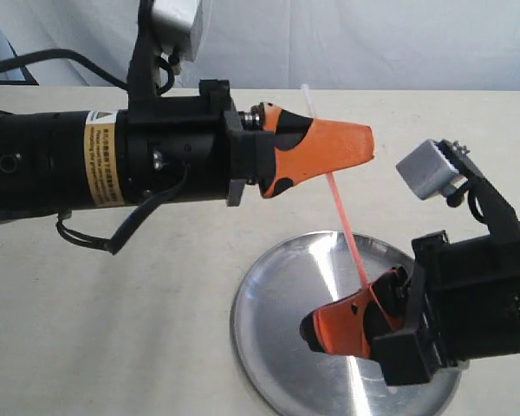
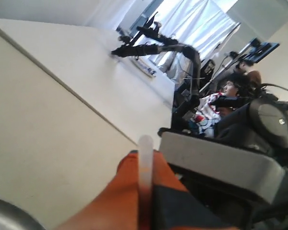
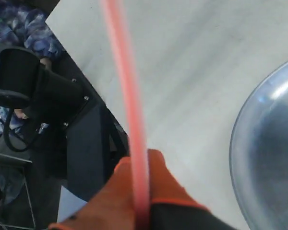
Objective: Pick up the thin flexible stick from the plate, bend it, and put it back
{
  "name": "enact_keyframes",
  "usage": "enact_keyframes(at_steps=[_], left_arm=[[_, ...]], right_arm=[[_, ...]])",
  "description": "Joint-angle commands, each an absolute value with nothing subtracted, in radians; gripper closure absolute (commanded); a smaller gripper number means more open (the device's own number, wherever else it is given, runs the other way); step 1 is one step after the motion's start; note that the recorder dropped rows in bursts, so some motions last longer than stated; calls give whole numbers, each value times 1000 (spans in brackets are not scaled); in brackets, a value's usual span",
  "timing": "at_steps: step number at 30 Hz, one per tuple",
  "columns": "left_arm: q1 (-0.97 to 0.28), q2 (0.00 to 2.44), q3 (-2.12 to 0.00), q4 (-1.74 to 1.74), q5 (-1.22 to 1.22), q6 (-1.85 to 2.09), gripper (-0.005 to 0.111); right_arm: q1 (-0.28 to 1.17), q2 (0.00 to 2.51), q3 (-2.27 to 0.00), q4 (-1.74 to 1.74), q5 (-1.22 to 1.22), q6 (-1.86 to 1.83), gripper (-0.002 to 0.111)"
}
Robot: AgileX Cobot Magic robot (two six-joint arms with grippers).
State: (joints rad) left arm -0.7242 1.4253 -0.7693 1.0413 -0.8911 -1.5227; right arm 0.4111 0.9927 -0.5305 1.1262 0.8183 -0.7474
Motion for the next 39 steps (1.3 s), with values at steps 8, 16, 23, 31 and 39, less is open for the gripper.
enact_keyframes(at_steps=[8,16,23,31,39], left_arm=[[-730,1419,-770,1368,-793,-1619,107],[-730,1346,-797,967,-941,-1420,107],[-730,1345,-836,1213,-647,-1321,107],[-730,1339,-808,1631,-638,-1652,107],[-730,1246,-818,1231,-786,-1477,107]], right_arm=[[410,787,-583,1038,686,-694,109],[410,866,-577,829,791,-469,109],[410,885,-576,1370,912,-909,109],[408,782,-622,1147,737,-757,109],[408,823,-616,660,790,-340,109]])
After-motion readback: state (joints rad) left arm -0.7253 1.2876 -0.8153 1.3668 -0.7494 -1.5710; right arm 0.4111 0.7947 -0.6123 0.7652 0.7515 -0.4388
